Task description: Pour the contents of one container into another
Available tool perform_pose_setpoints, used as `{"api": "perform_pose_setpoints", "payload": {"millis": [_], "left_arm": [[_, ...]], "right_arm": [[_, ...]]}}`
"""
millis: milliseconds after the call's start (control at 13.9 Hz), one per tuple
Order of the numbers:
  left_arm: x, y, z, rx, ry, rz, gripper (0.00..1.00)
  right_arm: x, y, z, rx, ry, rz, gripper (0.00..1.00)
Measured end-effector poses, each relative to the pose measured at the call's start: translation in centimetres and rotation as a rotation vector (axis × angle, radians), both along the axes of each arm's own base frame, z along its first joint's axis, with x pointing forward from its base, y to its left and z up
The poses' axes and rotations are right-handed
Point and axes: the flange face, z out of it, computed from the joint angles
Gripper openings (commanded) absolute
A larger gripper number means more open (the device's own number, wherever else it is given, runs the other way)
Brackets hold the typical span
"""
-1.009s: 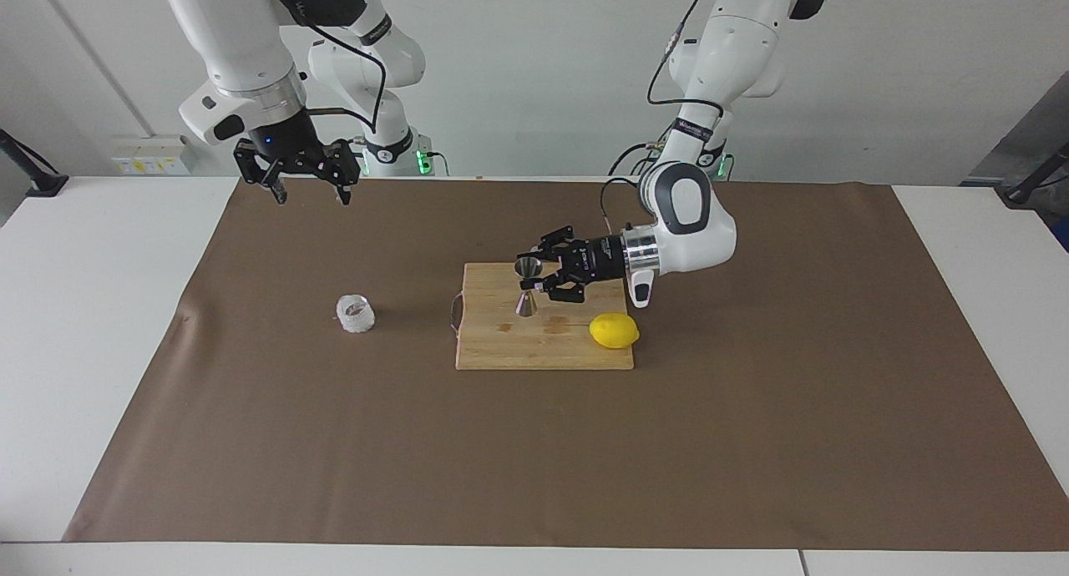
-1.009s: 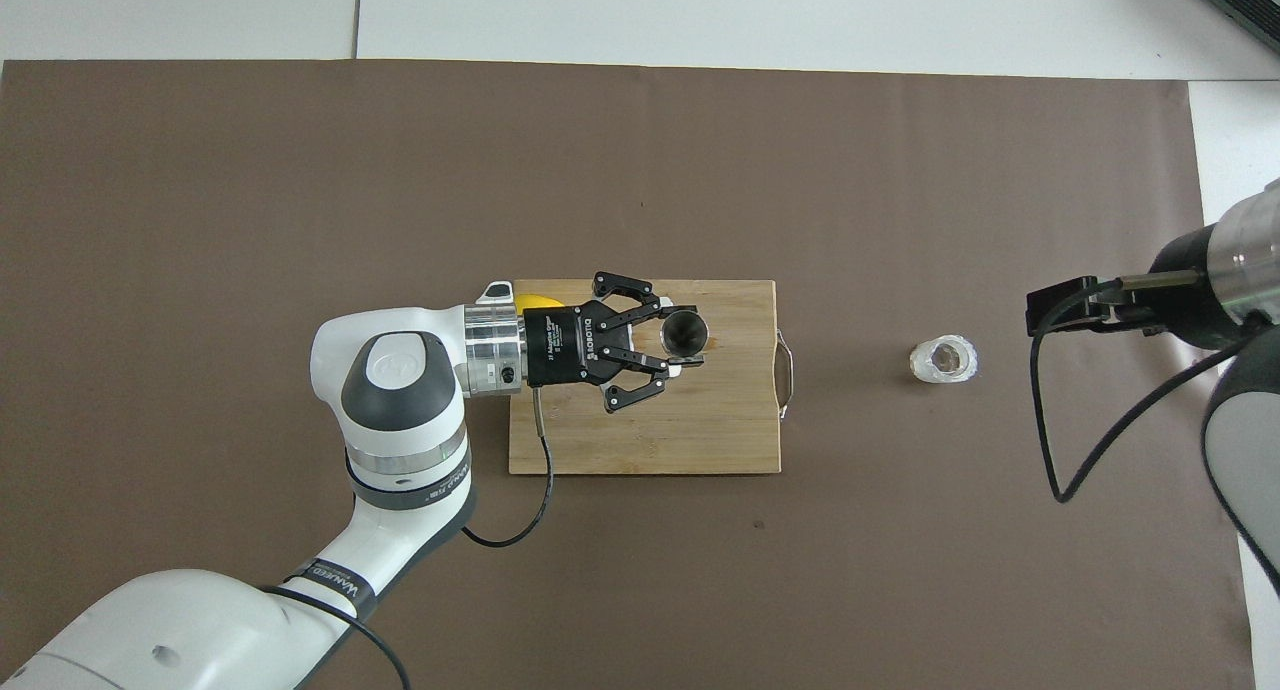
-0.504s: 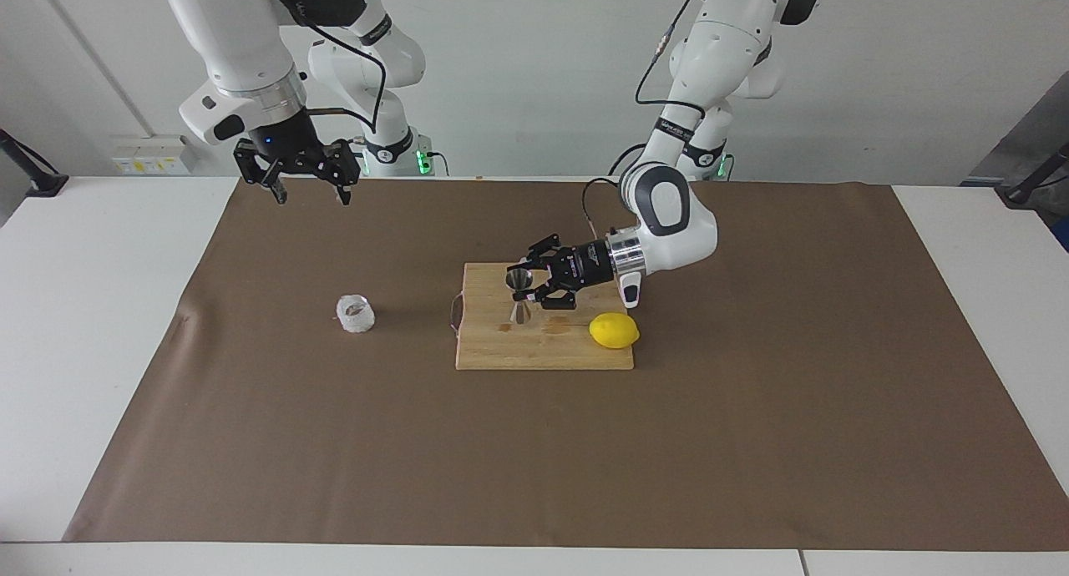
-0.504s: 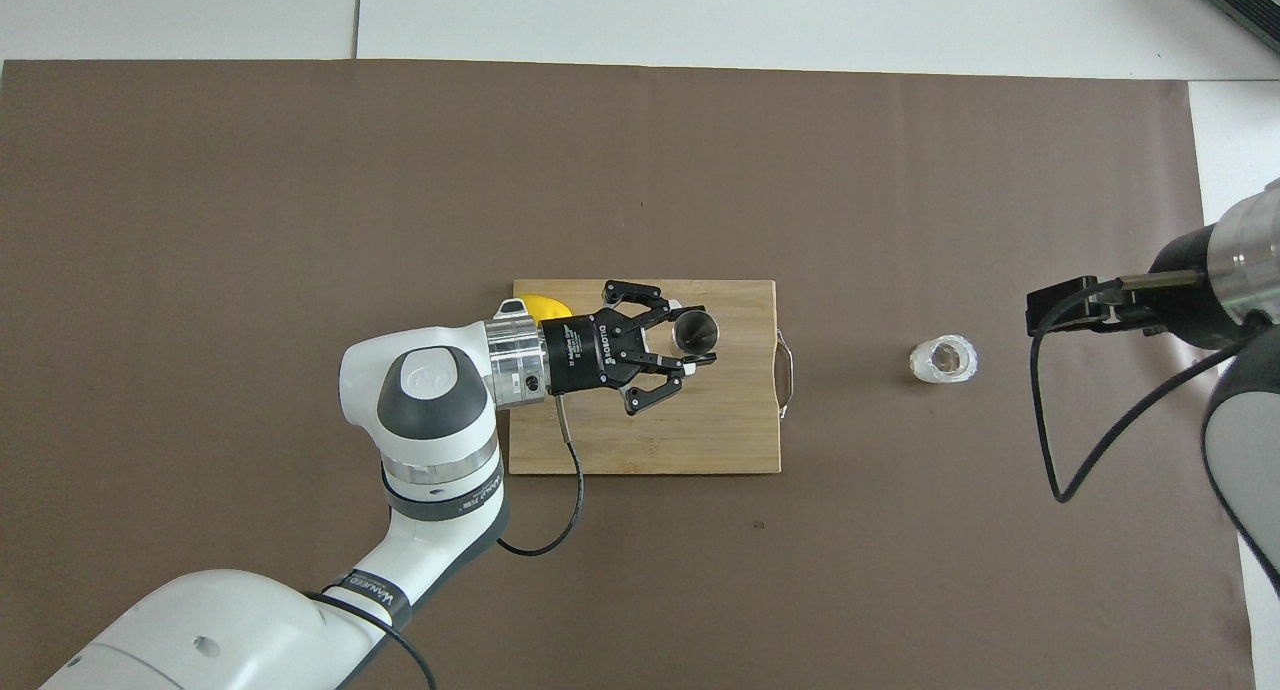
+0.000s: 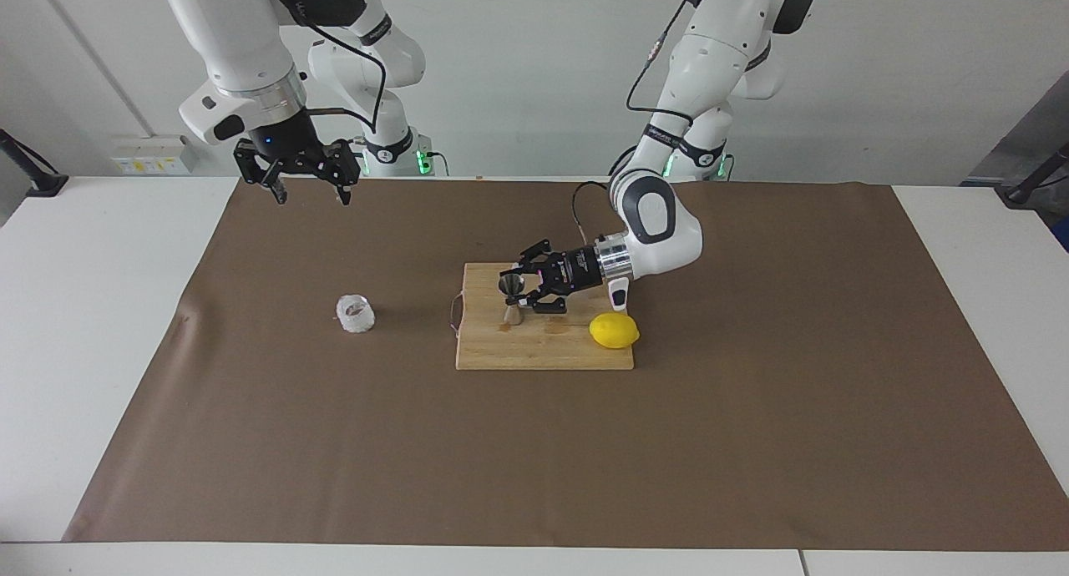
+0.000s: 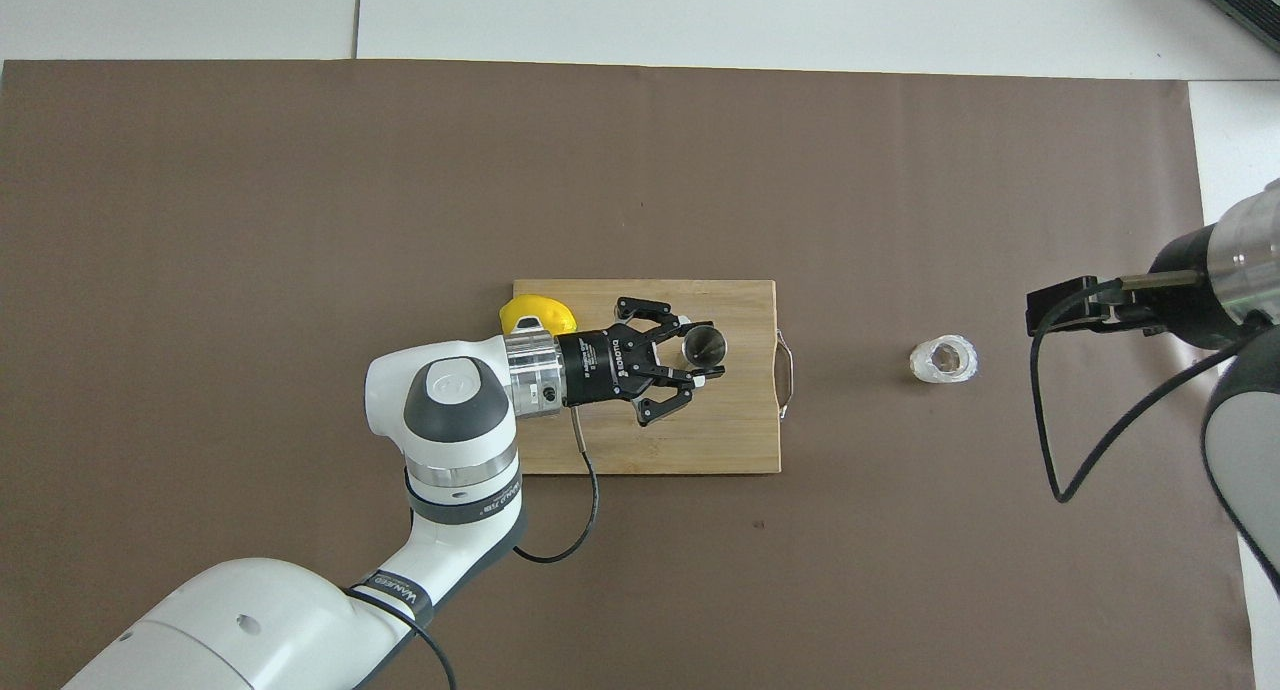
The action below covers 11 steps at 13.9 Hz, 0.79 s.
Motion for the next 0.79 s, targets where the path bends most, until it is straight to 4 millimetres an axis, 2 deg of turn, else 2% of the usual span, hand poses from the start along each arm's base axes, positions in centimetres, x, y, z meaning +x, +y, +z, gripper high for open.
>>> {"api": "perform_pose_setpoints", "payload": {"millis": [72,576,793], "left_arm": [[0.0,0.0,0.0,0.000,0.000,0.000,0.99],[0.2,0.0,0.2,0.004,-0.037,-0.007,1.00],[1.6,0.6,1.7,0.030,-0.107,-0.040,1.00]], "right_arm": [[0.0,0.0,0.0,0.000,0.000,0.000,1.00],[0.0,0.0,0.0,0.000,0.000,0.000,1.00],[0.0,0.0,0.0,0.000,0.000,0.000,1.00]]}}
